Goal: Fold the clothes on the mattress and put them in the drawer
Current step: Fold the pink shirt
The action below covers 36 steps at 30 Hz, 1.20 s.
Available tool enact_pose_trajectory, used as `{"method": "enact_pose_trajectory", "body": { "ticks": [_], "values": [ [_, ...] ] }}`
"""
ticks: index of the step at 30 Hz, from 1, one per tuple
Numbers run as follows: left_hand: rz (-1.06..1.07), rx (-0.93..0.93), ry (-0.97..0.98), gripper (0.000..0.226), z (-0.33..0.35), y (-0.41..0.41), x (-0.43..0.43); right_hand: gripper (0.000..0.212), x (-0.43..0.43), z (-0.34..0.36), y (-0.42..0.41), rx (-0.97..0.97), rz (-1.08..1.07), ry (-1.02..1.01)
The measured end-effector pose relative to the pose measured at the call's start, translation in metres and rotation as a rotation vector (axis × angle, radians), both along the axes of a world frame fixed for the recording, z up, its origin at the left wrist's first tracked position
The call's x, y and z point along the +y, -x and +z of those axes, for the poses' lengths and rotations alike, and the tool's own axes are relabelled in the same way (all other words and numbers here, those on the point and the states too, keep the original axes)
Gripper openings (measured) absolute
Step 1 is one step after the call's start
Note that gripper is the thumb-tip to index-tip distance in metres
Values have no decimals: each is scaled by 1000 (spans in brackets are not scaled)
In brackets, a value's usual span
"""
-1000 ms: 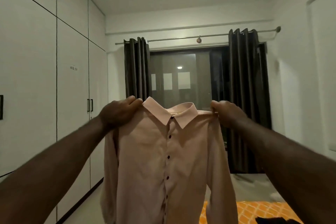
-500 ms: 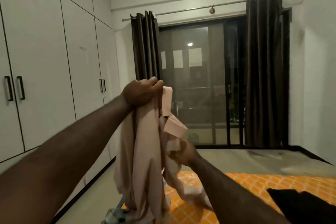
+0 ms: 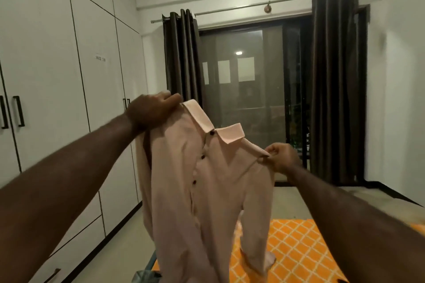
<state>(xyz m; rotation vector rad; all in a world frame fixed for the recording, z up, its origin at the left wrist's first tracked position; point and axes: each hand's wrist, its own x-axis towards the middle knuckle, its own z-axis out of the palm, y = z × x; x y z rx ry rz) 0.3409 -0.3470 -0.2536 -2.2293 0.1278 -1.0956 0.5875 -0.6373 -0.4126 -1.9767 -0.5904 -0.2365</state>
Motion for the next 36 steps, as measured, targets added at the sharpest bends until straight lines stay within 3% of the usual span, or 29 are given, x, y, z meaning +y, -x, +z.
{"method": "enact_pose_trajectory", "body": {
  "ticks": [3,5,9,11,19,26,30,36],
  "values": [
    [-56,129,4,47,-11,-3,3,16,-20,37,-14,-28,-65,-55],
    [-4,255,6,47,-19,-10,2,11,-31,57,-22,-82,-143,-42],
    [102,371,190,17,-37,-32,14,18,-43,87,-30,-162,-194,-15],
    [82,301,323,3,-46,-39,20,20,-46,96,-32,-204,-191,-21],
    [216,-124,884,20,-93,-44,42,19,-58,104,-41,-328,-160,-24],
    [230,-413,1020,24,-96,-62,19,15,-61,102,-51,-388,-249,1],
    [263,-458,1072,26,-83,-73,7,14,-68,97,-59,-374,-253,5],
    [210,-564,1318,29,-79,-91,-1,12,-69,88,-61,-367,-233,29]
  ]
}}
